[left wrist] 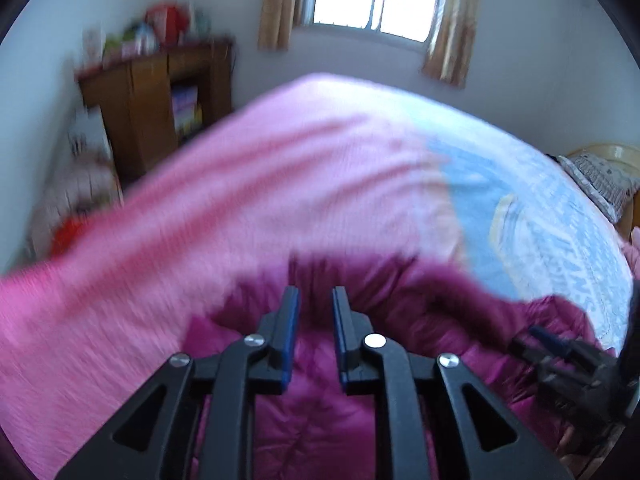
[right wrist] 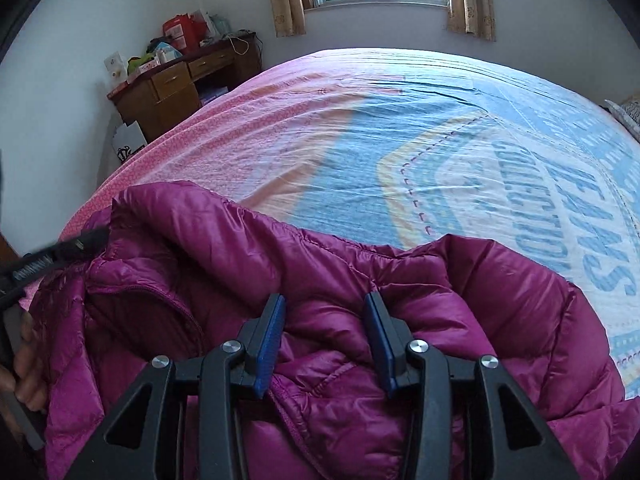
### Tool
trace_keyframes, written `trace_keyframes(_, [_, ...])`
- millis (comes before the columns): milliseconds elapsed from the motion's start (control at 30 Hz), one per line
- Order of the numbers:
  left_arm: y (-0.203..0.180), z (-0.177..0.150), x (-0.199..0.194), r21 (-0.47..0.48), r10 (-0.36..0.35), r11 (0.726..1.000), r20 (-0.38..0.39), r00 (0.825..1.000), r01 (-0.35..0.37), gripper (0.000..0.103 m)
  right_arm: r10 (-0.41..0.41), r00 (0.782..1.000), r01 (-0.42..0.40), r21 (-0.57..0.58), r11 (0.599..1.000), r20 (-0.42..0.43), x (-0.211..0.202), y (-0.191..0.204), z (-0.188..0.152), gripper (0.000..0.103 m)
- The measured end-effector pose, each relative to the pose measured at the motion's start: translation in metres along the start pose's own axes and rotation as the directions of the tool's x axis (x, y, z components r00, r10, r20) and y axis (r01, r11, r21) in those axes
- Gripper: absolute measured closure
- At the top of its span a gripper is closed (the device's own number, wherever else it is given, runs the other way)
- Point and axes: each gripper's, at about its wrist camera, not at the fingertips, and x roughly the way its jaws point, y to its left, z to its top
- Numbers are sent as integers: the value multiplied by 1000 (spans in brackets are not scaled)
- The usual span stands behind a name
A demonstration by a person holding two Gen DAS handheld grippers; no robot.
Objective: Fold large clothes
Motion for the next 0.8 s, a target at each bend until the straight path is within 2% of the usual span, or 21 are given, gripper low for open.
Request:
trace_keyframes(33, [-7,8,-5,17,-5,1000,15,1000,5,75,-4,1000,4,-5,1000,0,0,2,0,60])
trace_keyframes(100, [-32,28,-6,62,-25,998,20,999,23,46,-13,1000,13,-15,1000,1,-1,5,-1,60])
trace_keyframes(167, [-55,39,8,94,-27,995,-1,1000,27,35,-16,1000,16,-18,1000,2,-1,4,-1,60])
trace_keyframes(267, [-76,38,35,142,13,990,-31,999,-9,36,-17,1000,17,-20,1000,4,-1,4,-1,60])
trace_keyframes(300, [-78,32,50,153,51,987,-70,996,-40,37,-18,1000,18,-21,1000,4,0,4,-1,60])
trace_keyframes(367, [-67,13,72,125,101,989,-161,982,-81,41,-13,1000,13,-18,1000,5,-1,3,-1,59])
trace_keyframes(433, [-49,-6,81,75,86,995,-211,974,-72,38,-3,1000,3,-12,1000,7,-1,3,-2,59])
trace_keyframes(500, [-33,-17,79,32,53,998,-205,977,-47,36,14,1000,-14,-10,1000,9,-1,2,-2,59])
trace_keyframes(567, [-32,-23,73,29,71,997,-190,979,-67,33,34,999,-34,-3,999,8,-1,0,-2,59])
trace_keyframes(667, [-44,-32,70,78,141,988,-147,979,-130,27,60,998,-61,21,998,12,-2,-5,-1,59])
trace_keyframes(700, [-44,-29,76,78,148,988,-161,976,-136,21,69,997,-70,33,997,17,-3,-7,0,59])
trace_keyframes(800, [-44,-22,86,66,153,987,-178,972,-143,14,113,991,-122,113,986,77,-21,-22,1,59])
